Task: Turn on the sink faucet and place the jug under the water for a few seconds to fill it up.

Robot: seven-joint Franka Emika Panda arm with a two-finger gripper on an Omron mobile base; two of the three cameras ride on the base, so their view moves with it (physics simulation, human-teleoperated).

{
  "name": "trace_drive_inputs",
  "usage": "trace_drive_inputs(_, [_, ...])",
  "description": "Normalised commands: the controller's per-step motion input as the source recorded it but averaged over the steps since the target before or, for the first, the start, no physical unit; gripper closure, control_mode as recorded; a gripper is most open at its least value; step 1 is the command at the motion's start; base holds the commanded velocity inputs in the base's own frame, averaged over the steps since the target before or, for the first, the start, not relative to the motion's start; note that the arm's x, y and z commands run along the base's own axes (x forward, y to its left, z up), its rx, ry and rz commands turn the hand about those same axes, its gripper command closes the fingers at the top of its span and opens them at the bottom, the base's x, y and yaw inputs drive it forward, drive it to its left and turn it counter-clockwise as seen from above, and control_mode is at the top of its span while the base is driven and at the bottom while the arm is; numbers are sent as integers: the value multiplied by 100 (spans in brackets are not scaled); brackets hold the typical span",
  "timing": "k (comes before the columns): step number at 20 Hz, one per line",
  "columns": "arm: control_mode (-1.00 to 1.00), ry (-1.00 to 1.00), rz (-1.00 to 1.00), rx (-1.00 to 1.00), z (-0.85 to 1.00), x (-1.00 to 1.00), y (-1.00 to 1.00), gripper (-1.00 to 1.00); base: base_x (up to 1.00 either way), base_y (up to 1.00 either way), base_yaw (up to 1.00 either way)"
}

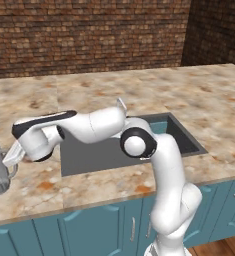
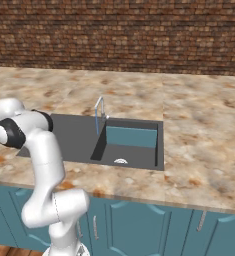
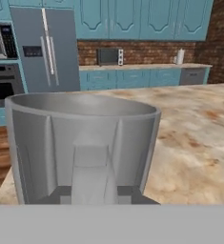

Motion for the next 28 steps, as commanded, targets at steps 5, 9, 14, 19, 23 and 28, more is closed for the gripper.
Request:
trace_drive_inputs(5, [-100, 6, 2, 0, -15, 0, 16, 100, 0, 0, 0])
trace_drive_inputs(9, [-100, 1, 0, 0, -4, 0, 1, 100, 0, 0, 0])
trace_drive_inputs(14, [-100, -11, 0, 0, 39, -32, -22, 100, 0, 0, 0])
trace_drive_inputs(19, [-100, -4, 0, 0, 72, -36, -79, 100, 0, 0, 0])
trace_drive_inputs(23, [-100, -2, -1, 4, 51, -59, -100, 100, 0, 0, 0])
trace_drive_inputs(28, [-100, 0, -3, 8, 54, -28, -100, 100, 0, 0, 0])
